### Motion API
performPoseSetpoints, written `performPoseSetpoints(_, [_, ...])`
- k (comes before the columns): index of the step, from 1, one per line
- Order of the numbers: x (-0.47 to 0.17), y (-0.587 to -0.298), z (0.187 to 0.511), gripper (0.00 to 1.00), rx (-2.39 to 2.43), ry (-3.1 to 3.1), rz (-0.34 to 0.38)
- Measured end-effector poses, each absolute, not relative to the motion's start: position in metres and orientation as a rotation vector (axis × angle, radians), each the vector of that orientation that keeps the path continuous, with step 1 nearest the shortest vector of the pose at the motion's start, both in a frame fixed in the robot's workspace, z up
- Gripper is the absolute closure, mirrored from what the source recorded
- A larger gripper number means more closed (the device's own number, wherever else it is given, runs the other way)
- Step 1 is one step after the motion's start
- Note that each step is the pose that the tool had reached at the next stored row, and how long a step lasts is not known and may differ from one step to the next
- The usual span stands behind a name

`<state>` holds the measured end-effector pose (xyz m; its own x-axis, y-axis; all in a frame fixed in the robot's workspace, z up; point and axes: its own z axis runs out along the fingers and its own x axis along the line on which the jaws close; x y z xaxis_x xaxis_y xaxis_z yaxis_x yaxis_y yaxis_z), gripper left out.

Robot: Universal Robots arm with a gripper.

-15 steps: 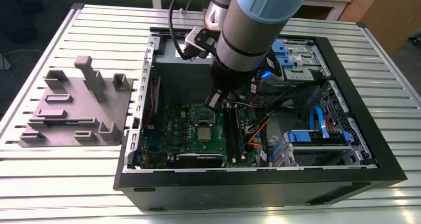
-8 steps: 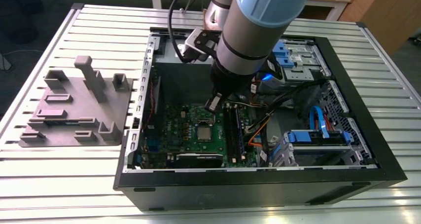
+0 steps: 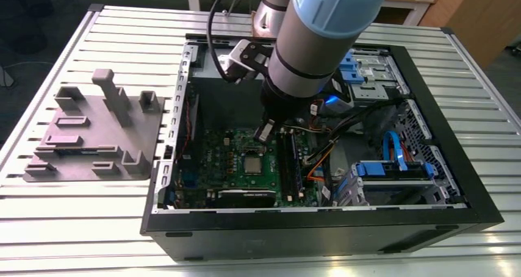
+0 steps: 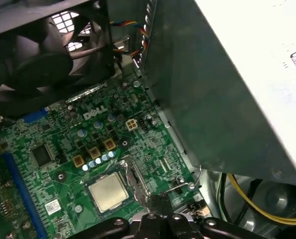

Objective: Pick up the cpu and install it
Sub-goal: 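Close the cpu cover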

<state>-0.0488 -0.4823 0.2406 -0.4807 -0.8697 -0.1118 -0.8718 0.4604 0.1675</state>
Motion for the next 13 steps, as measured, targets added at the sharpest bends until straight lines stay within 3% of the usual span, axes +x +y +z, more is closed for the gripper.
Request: performPoseSetpoints(13, [-0.0498, -0.4913, 0.2400, 0.90, -1.605, 2.697, 0.269])
